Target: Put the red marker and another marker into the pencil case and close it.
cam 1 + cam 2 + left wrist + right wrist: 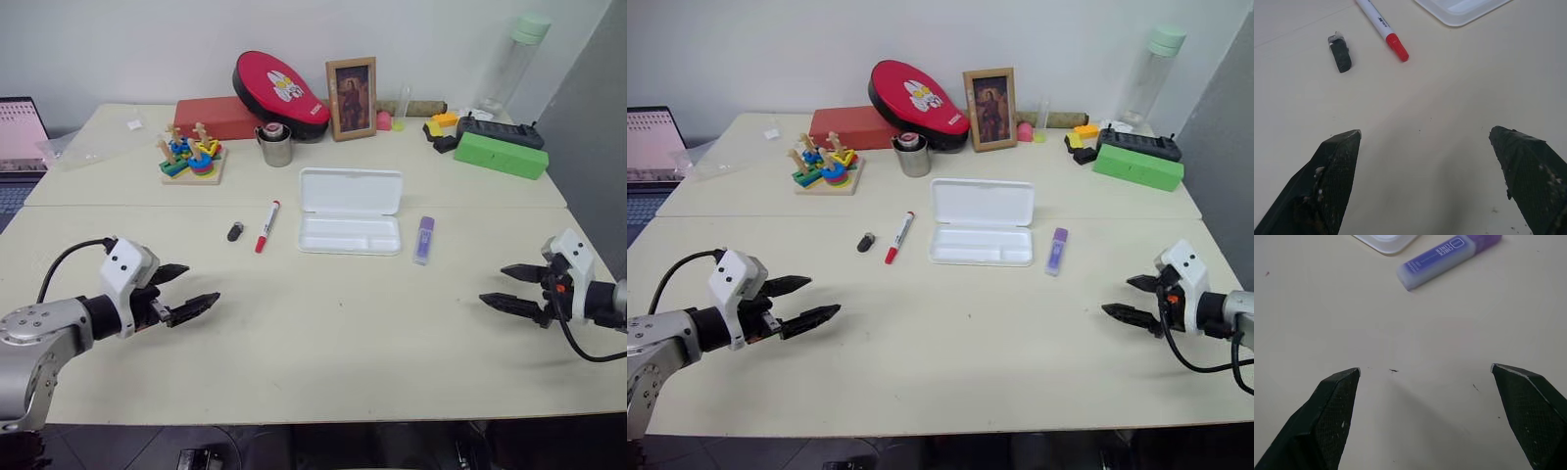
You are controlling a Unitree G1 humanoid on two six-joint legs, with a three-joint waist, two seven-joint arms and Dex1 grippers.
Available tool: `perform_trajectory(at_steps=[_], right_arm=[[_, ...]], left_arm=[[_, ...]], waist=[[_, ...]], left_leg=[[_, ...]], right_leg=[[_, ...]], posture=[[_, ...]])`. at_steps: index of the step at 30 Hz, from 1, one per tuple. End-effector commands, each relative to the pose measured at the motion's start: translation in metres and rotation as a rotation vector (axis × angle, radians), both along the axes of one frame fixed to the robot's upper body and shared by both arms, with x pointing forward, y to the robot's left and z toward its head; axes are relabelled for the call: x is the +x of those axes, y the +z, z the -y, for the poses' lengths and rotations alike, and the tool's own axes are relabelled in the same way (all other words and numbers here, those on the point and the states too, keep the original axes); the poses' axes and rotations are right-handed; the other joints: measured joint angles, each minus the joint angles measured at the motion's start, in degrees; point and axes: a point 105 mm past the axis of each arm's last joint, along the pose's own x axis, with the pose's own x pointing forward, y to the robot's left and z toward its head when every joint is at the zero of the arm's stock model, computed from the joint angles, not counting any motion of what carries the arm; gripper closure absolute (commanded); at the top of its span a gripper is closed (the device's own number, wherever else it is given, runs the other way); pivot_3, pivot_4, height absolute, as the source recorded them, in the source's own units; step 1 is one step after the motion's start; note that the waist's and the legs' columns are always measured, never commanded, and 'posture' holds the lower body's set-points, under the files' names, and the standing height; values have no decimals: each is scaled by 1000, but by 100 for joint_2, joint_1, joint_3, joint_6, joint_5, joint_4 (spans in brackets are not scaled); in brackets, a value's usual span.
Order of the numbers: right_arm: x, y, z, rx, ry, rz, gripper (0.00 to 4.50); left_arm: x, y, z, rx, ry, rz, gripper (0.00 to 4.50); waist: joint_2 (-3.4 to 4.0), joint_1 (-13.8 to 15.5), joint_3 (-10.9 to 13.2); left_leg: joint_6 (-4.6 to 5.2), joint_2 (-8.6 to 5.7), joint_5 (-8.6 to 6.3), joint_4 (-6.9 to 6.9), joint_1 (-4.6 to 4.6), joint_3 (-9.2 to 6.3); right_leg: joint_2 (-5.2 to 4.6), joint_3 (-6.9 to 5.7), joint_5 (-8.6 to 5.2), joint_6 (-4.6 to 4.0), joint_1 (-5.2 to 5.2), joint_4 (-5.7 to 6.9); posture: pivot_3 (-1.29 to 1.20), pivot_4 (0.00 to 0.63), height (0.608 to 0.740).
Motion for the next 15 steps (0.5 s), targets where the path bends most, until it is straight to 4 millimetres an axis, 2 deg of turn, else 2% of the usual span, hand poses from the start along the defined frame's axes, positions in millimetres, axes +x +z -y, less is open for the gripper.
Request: perform_trajectory(at_steps=[1, 15], right_arm=[[-1, 12, 1, 9, 2, 46, 0], [-2, 10, -5, 25, 26, 40, 0]], left_arm=[[1, 2, 3, 23, -28, 5, 32], [1, -8, 0, 59, -14, -30, 32]], waist=[[0, -1, 0], [0, 0, 0]], left_leg=[[0, 0, 0, 0, 0, 1], [0, 0, 0, 2, 0, 3]], right_leg=[[0, 1, 0, 0, 0, 0], [0, 3, 2, 2, 0, 2]], posture=[[0, 150, 740], [0, 150, 740]])
